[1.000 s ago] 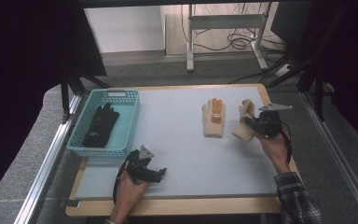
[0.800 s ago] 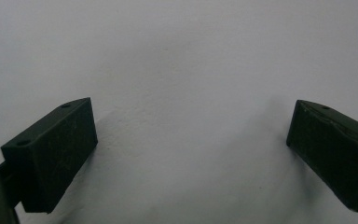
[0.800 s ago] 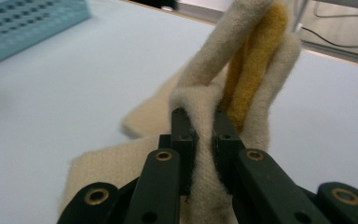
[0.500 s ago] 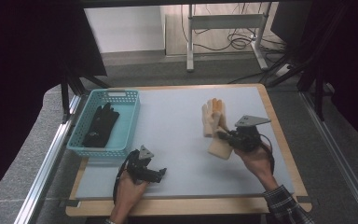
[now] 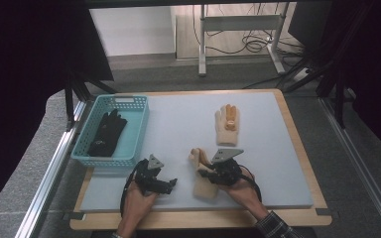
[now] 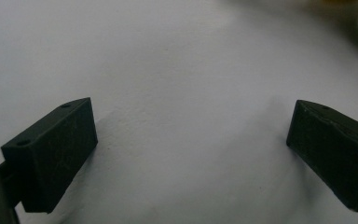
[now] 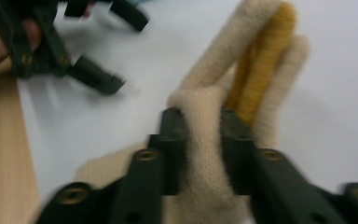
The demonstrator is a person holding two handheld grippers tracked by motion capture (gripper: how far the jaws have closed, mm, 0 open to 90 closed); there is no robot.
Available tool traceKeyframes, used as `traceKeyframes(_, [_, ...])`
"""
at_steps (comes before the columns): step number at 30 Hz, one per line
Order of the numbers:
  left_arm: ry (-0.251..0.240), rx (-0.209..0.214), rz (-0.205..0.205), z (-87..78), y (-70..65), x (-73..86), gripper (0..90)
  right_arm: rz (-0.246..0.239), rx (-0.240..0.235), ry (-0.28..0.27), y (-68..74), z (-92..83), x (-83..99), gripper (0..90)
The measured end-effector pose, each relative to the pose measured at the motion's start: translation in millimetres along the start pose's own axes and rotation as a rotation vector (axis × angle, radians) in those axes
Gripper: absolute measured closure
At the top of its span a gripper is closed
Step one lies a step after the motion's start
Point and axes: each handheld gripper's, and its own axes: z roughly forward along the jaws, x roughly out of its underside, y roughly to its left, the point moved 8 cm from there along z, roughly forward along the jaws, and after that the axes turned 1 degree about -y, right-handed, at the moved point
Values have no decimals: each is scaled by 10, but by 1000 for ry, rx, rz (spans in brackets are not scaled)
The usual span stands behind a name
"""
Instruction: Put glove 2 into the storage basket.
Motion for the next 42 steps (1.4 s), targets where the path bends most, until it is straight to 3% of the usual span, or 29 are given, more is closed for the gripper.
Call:
traceKeyframes(2, [-1, 0, -1, 0, -1, -1, 17, -21, 14, 16, 19, 18, 19, 530])
traceKeyframes(4, [-2, -1, -2, 1, -1, -1, 17, -9, 17, -6, -5, -25, -22, 459])
traceKeyframes(7, [-2, -1, -2, 2, -1, -1, 17, 26, 34, -43, -120, -126, -94, 439])
traceKeyframes(13, [2, 0, 4, -1, 3, 1, 17, 85, 92, -36, -418, -191, -98, 644])
traceKeyframes(16, [2, 0, 3, -1, 3, 1, 17, 89, 89, -28, -467, -127, -114, 684])
traceKeyframes(27, [2, 0, 1, -1, 1, 1, 17, 29, 27, 69, -256, 507, -203, 689])
traceKeyframes(32, [2, -1, 3, -2, 3, 2, 17, -7, 23, 77, -193, 594, -248, 657])
traceKeyframes(36, [3, 0, 2, -2, 2, 2, 17, 27, 49, 43, -347, 456, -278, 617])
traceKeyframes(42, [3, 0, 2, -1, 2, 2, 17, 94, 115, 7, -734, 219, -239, 625])
